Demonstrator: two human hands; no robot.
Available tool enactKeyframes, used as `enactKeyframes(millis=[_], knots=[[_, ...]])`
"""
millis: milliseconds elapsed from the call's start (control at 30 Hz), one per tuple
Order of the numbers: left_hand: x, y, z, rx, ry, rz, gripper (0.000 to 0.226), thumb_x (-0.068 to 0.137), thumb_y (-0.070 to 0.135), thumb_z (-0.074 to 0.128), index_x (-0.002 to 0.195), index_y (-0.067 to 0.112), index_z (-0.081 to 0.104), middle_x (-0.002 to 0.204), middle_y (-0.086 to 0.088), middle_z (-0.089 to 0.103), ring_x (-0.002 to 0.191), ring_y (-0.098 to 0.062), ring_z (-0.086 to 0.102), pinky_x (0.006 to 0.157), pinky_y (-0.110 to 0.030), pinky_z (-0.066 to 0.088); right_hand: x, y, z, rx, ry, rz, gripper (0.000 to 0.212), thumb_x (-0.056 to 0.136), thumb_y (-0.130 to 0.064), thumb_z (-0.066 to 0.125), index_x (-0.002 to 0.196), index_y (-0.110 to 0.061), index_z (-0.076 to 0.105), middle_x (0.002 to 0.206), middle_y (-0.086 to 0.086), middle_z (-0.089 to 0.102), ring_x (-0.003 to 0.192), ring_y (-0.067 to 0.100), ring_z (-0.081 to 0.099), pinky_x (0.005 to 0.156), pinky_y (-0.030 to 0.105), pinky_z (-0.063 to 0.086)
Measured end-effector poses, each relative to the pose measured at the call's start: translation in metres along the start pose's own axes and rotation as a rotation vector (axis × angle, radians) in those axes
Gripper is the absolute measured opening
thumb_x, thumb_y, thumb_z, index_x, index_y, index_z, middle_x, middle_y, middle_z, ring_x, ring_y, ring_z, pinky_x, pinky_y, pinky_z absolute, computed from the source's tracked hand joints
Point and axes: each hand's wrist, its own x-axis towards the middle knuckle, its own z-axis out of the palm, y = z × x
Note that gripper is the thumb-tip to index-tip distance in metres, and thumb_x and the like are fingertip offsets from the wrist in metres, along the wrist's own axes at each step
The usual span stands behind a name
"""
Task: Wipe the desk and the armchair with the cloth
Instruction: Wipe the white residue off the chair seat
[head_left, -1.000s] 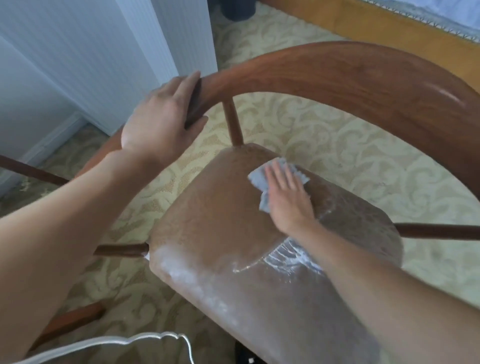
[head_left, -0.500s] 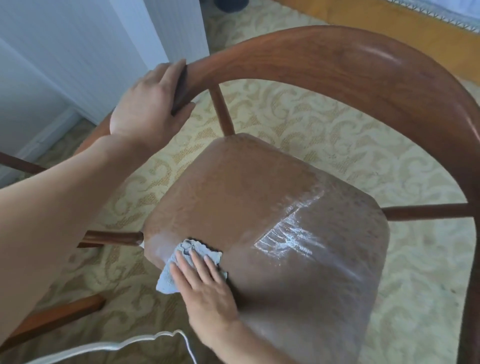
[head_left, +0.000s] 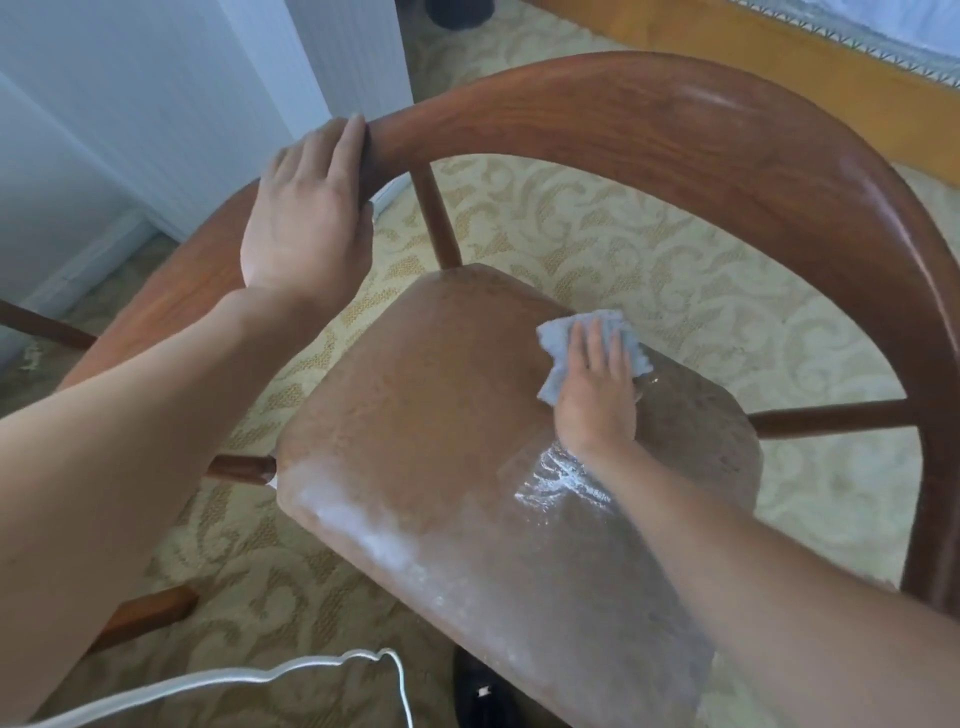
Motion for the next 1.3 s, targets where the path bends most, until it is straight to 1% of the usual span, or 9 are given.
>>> enactKeyframes(millis=[133, 367, 467, 633, 733, 867, 967, 1067, 1300], knots=[[0.000, 0.000, -0.001, 0.011, 0.016, -0.004, 0.061, 0.098, 0.009, 0.051, 0.155, 0.003, 0.031, 0.150, -0.019, 0.046, 0.133, -0.041, 0.045, 0.118, -0.049, 0.032, -0.108, -0.089, 0.040, 0.140, 0.006, -0.284, 0.074, 0.085, -0.008, 0.045, 0.157, -0.010, 0.031, 0.166, 0.013, 0.025, 0.155, 0.036, 0.017, 0.124, 0.052, 0.022], [-0.001, 0.003, 0.000, 0.004, 0.030, -0.011, 0.062, 0.098, 0.010, 0.051, 0.156, 0.006, 0.031, 0.152, -0.015, 0.045, 0.134, -0.038, 0.043, 0.118, -0.048, 0.031, -0.182, -0.120, 0.054, 0.240, -0.127, -0.565, 0.072, 0.085, -0.015, 0.050, 0.156, -0.022, 0.036, 0.167, 0.000, 0.028, 0.152, 0.026, 0.031, 0.120, 0.046, 0.033], [-0.002, 0.001, 0.001, 0.022, 0.042, -0.007, 0.061, 0.099, 0.010, 0.050, 0.156, 0.004, 0.030, 0.151, -0.017, 0.045, 0.134, -0.040, 0.044, 0.118, -0.049, 0.032, -0.106, -0.055, 0.035, 0.078, -0.055, -0.414, 0.091, 0.072, -0.007, 0.072, 0.156, -0.017, 0.037, 0.165, 0.009, 0.031, 0.148, 0.034, 0.036, 0.119, 0.046, 0.035], [0.001, 0.004, 0.011, 0.079, 0.058, -0.026, 0.063, 0.098, 0.011, 0.047, 0.157, 0.005, 0.026, 0.150, -0.019, 0.043, 0.133, -0.043, 0.044, 0.119, -0.049, 0.030, 0.008, 0.051, -0.017, -0.052, -0.068, -0.138, 0.089, 0.094, -0.006, 0.054, 0.162, -0.018, -0.002, 0.171, 0.008, -0.009, 0.157, 0.032, -0.004, 0.127, 0.050, 0.011], [0.002, 0.006, 0.016, 0.107, 0.057, -0.068, 0.066, 0.095, 0.008, 0.046, 0.158, 0.006, 0.024, 0.150, -0.019, 0.042, 0.133, -0.043, 0.043, 0.120, -0.049, 0.028, -0.005, 0.026, -0.011, 0.019, -0.062, -0.122, 0.088, 0.093, -0.006, 0.055, 0.163, -0.016, 0.002, 0.171, 0.010, -0.005, 0.156, 0.037, -0.006, 0.127, 0.052, 0.007], [0.001, 0.010, 0.015, 0.118, 0.059, -0.094, 0.069, 0.092, 0.004, 0.047, 0.158, 0.005, 0.024, 0.150, -0.019, 0.043, 0.134, -0.042, 0.043, 0.121, -0.049, 0.026, -0.091, -0.065, 0.025, 0.231, -0.075, -0.403, 0.079, 0.083, 0.001, 0.056, 0.156, -0.014, 0.031, 0.168, 0.011, 0.023, 0.154, 0.040, 0.014, 0.125, 0.053, 0.014], [0.000, 0.009, 0.014, 0.109, 0.076, -0.086, 0.069, 0.091, 0.002, 0.044, 0.157, 0.004, 0.026, 0.151, -0.017, 0.044, 0.135, -0.040, 0.043, 0.121, -0.048, 0.027, -0.163, -0.109, 0.042, 0.289, -0.227, -0.717, 0.066, 0.089, -0.010, 0.029, 0.154, -0.019, 0.036, 0.169, 0.002, 0.020, 0.157, 0.030, 0.007, 0.127, 0.049, 0.006], [0.002, 0.011, 0.013, 0.108, 0.073, -0.093, 0.069, 0.091, 0.001, 0.045, 0.158, 0.005, 0.026, 0.150, -0.016, 0.045, 0.136, -0.038, 0.043, 0.121, -0.047, 0.027, -0.192, -0.092, 0.046, 0.240, -0.323, -0.925, 0.066, 0.088, -0.004, 0.034, 0.152, -0.019, 0.040, 0.170, -0.001, 0.018, 0.158, 0.025, 0.003, 0.127, 0.048, 0.007], [0.002, 0.013, 0.016, 0.104, 0.078, -0.106, 0.069, 0.092, 0.001, 0.047, 0.157, 0.006, 0.026, 0.150, -0.016, 0.044, 0.136, -0.039, 0.042, 0.121, -0.049, 0.027, -0.093, -0.011, 0.015, 0.040, -0.096, -0.419, 0.102, 0.082, -0.002, 0.066, 0.163, -0.023, 0.007, 0.171, 0.003, -0.002, 0.157, 0.031, 0.004, 0.128, 0.043, 0.010]])
